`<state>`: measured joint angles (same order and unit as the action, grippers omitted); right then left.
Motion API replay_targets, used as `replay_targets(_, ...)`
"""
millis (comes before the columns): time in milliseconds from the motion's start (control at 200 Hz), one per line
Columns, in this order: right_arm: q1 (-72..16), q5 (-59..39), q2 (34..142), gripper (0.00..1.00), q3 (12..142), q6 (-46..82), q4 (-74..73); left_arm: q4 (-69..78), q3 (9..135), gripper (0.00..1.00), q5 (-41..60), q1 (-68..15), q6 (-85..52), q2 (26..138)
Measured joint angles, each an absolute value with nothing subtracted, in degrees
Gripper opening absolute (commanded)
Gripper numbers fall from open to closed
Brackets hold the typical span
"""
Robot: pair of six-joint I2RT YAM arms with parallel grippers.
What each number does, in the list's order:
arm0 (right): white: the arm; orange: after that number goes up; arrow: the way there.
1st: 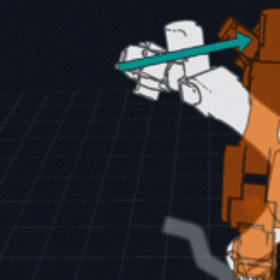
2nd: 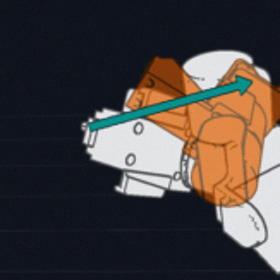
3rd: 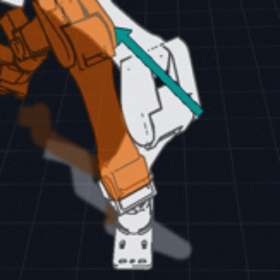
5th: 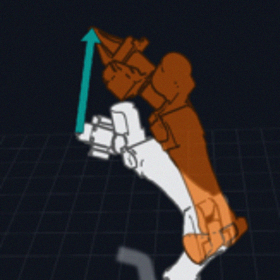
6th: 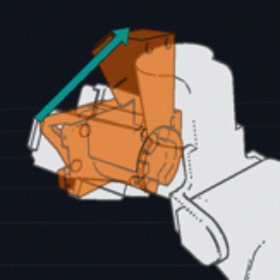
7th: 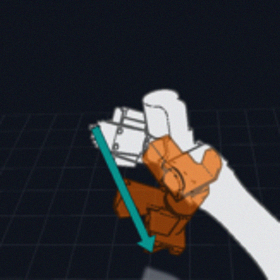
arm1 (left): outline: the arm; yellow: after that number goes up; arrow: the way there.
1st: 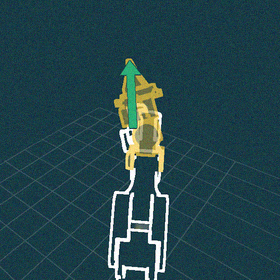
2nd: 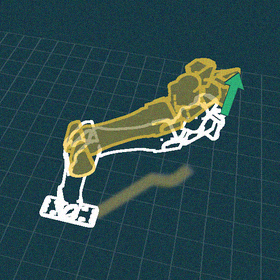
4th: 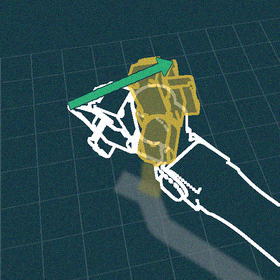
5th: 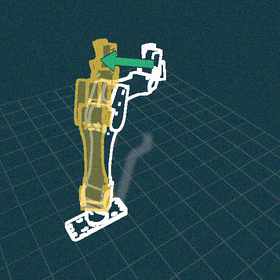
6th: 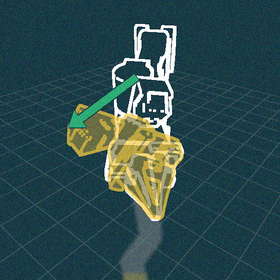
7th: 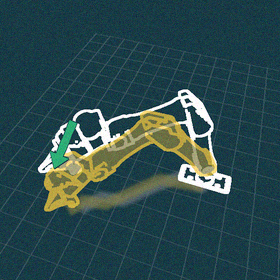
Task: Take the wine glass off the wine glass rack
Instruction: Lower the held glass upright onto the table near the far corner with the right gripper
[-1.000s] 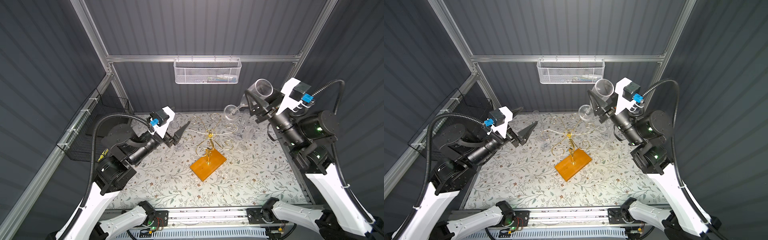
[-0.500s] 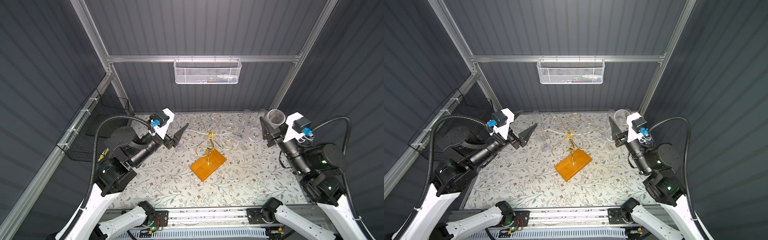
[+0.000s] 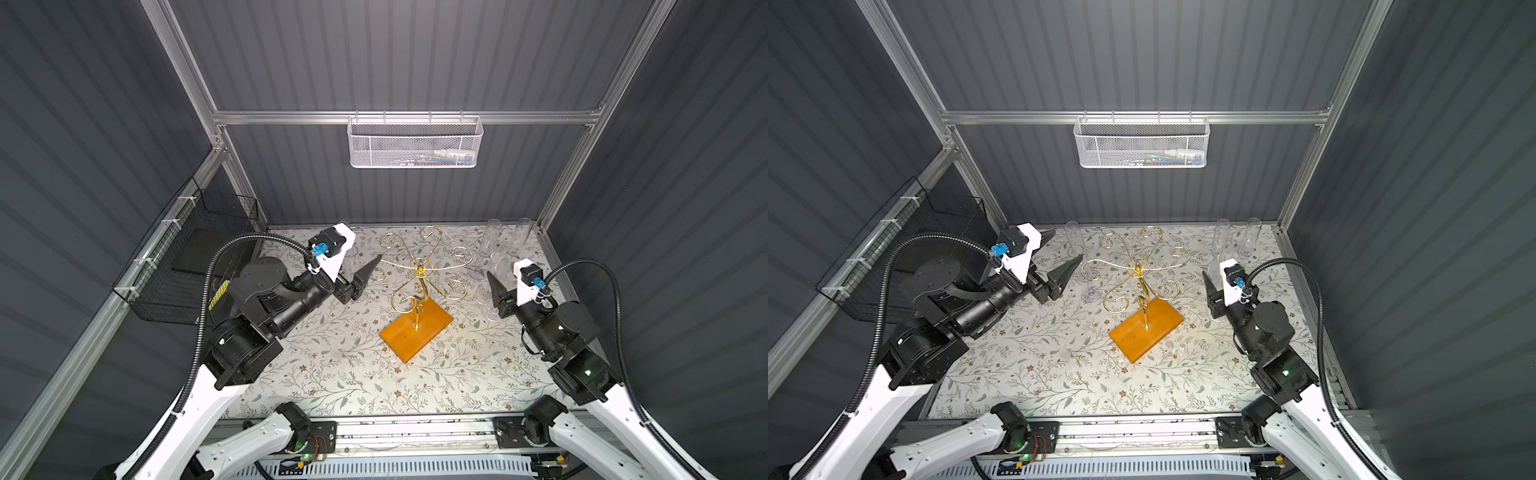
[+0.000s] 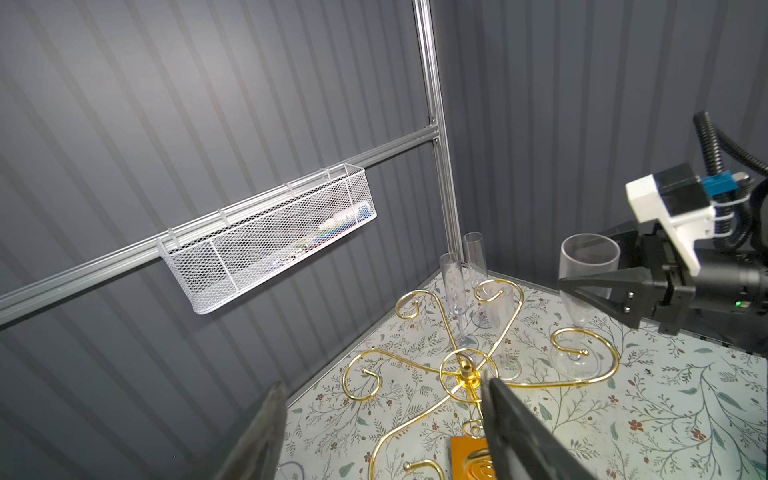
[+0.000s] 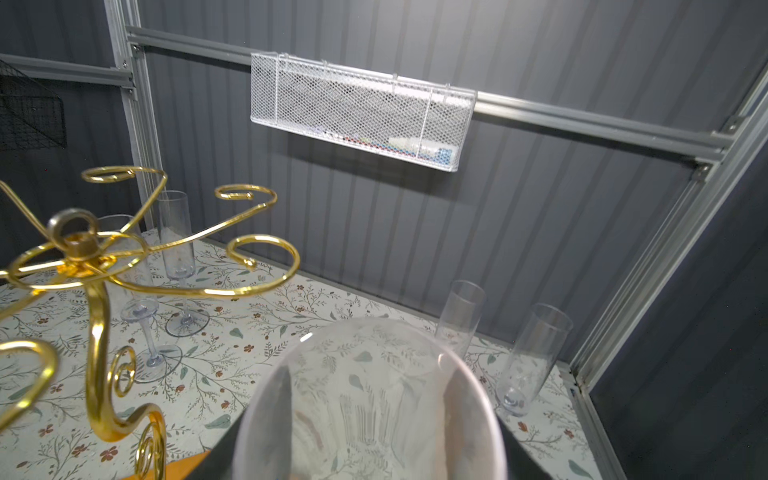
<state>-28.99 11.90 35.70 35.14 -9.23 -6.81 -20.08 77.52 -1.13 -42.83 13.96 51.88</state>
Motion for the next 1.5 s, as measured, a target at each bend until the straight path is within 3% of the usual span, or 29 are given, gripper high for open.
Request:
replay_targets(475,-23.9,6.7,52.2,0.49,22.3,-3.7,-29.6,-19.1,76.7,0.75,-1.1,-42.8,11.0,51.2)
replay_targets(1026,-21.4,4.2,74.5,0.50,22.8,-1.8,-52.3,-18.8,75.7,0.75,-1.1,-42.8,9.3,50.4)
replay_targets(1496,-21.0,3.2,84.8,0.51,28.2,-1.0,-60.2,-18.8,75.5,0.76,-1.1,-42.8,9.2,50.3)
